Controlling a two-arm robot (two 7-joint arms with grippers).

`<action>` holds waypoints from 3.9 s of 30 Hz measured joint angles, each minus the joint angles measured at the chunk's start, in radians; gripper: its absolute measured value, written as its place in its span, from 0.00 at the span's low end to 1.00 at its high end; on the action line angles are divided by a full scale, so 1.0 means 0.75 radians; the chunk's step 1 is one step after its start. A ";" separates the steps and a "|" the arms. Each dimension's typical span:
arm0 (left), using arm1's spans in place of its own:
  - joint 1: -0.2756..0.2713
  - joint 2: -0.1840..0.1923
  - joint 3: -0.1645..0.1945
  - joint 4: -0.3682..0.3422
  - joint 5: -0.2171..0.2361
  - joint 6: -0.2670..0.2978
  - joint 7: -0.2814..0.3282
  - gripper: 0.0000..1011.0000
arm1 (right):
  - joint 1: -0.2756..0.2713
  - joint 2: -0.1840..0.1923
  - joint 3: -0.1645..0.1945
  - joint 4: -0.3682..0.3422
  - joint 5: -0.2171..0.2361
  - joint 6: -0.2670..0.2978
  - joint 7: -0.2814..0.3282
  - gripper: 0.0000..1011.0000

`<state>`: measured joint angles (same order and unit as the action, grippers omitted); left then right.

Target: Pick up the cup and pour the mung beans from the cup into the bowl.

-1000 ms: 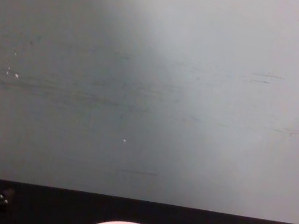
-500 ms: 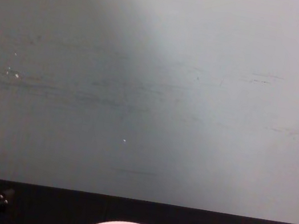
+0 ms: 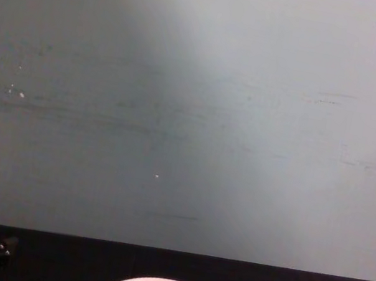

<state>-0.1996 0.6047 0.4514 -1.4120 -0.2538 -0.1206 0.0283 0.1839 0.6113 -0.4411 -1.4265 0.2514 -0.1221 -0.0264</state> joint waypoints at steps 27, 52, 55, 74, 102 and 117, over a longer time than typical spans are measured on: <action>0.000 0.000 0.000 0.000 0.000 0.000 0.000 0.99 | -0.205 0.094 0.078 -0.128 0.136 -0.112 0.351 0.99; 0.000 0.000 0.000 0.000 0.000 0.000 0.000 0.99 | 0.052 -0.143 0.004 0.157 0.168 -0.058 0.641 0.99; 0.000 0.000 0.000 0.000 0.000 0.000 0.000 0.99 | 0.070 -0.163 0.003 0.181 0.167 -0.046 0.656 0.99; 0.000 0.000 0.000 0.000 0.000 0.000 0.000 0.99 | 0.130 -0.268 0.040 0.286 0.161 -0.028 0.720 0.99; 0.000 0.000 0.000 0.000 0.000 0.000 0.000 0.99 | 0.127 -0.305 0.077 0.301 0.139 -0.024 0.757 0.81; 0.000 0.000 0.000 0.000 0.000 0.000 0.000 0.99 | 0.028 -0.236 0.150 0.000 0.155 0.022 0.687 0.72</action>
<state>-0.1996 0.6047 0.4514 -1.4120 -0.2539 -0.1205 0.0283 0.2047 0.4341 -0.3285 -1.4262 0.3678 -0.1054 0.4886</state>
